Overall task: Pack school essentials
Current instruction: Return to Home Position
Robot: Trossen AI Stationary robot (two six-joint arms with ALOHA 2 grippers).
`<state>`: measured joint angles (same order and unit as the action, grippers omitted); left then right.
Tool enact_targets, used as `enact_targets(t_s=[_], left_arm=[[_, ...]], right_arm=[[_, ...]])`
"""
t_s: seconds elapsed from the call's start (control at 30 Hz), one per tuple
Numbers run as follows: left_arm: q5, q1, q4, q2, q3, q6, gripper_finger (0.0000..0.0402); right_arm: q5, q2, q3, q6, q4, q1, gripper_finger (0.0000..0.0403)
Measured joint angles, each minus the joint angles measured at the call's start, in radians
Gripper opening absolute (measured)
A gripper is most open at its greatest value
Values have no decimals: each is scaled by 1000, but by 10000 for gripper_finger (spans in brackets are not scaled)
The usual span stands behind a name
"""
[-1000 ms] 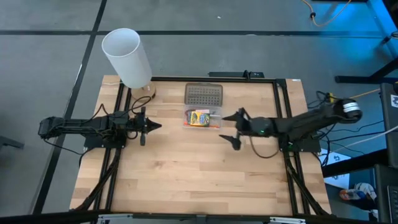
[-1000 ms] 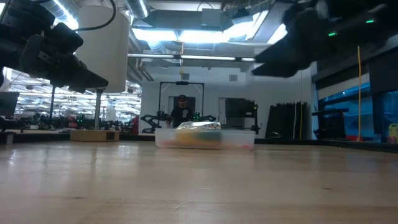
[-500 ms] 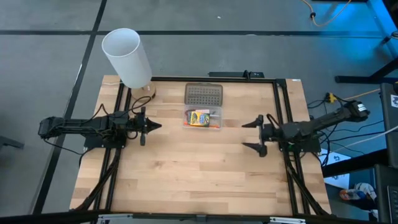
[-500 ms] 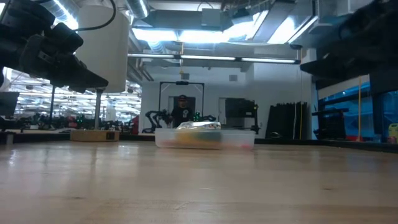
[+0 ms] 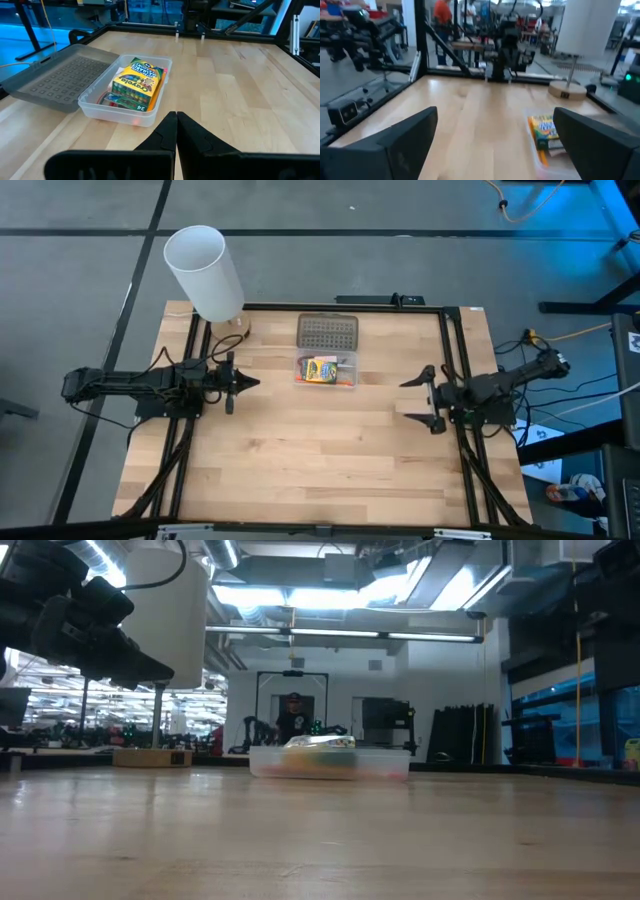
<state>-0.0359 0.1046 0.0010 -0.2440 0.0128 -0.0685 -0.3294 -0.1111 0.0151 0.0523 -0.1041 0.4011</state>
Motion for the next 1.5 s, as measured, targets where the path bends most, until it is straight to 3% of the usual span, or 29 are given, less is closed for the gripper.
enact_targets(t_s=[0.17,0.33,0.57,1.5], left_arm=[[0,0,0,0,0,0,0],[0,0,0,0,0,0,0],[0,0,0,0,0,0,0],[0,0,0,0,0,0,0]], right_arm=[[1,112,0,34,39,5,398],[-1,111,31,39,48,4,398],[0,111,79,7,196,3,398],[0,107,79,5,193,3,398]])
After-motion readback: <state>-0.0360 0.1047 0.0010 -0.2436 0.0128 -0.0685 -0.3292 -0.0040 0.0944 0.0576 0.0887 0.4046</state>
